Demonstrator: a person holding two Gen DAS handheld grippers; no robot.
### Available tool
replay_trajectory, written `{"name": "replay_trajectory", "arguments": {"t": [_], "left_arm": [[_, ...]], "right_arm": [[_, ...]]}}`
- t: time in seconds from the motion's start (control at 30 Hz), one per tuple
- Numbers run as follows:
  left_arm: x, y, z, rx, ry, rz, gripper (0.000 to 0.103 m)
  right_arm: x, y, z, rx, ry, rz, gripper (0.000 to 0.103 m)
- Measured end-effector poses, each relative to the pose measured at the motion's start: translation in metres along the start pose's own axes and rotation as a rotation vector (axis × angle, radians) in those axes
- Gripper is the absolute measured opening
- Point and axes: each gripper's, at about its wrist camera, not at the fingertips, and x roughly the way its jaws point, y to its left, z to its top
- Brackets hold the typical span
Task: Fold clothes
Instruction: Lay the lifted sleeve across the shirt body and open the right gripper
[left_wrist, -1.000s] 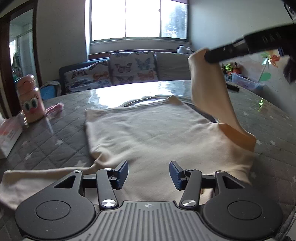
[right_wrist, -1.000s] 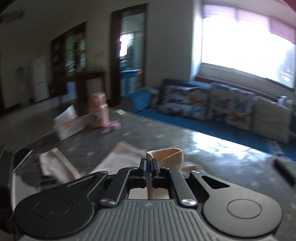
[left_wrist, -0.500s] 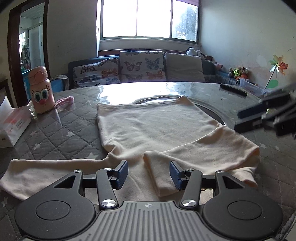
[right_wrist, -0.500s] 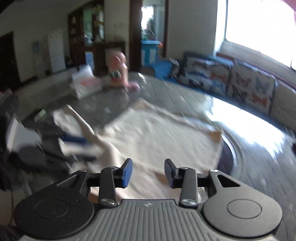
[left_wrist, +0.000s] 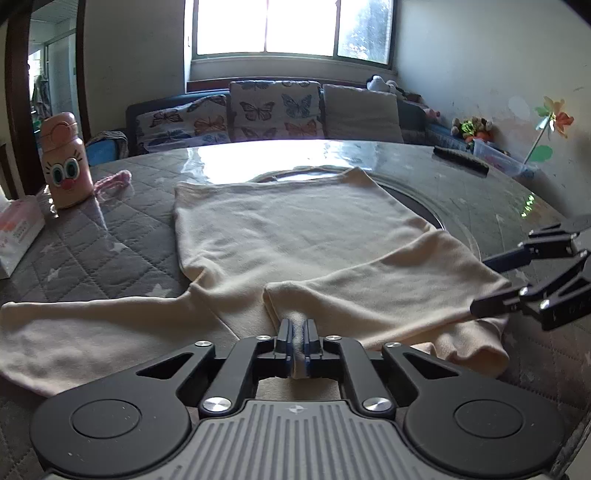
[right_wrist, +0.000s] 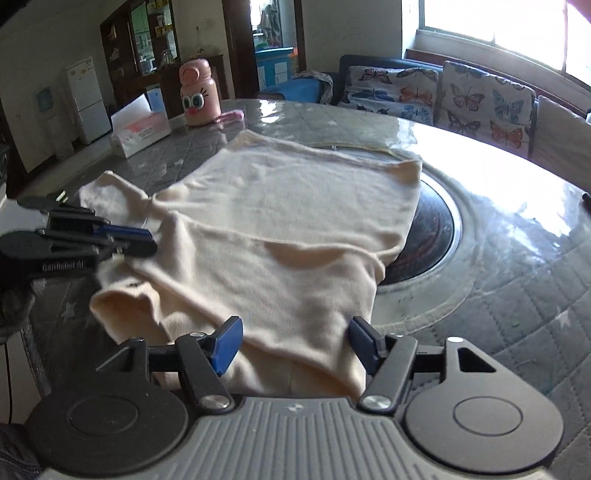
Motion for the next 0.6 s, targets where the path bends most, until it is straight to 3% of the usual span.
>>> {"name": "replay_trajectory", "arguments": {"t": [0.17,0.43,0.6], "left_arm": [[-0.019,0.003,0.001,0.004,-0.026,0.018,0.005],[-0.020,0.010,-0.003,0.009,0.006,0.045,0.010],[-0.026,0.010,0.005,0.017,-0.029,0.065,0.011]], "right_arm": [[-0.007,0.000,0.001,-0.019,-0.005,0.002,0.068],[-0.010,0.005,0.003,-0.029,-0.026,0.033,0.072],[-0.009,0.007,0.003,-0.030,-0.035,0.051,0.072]]}}
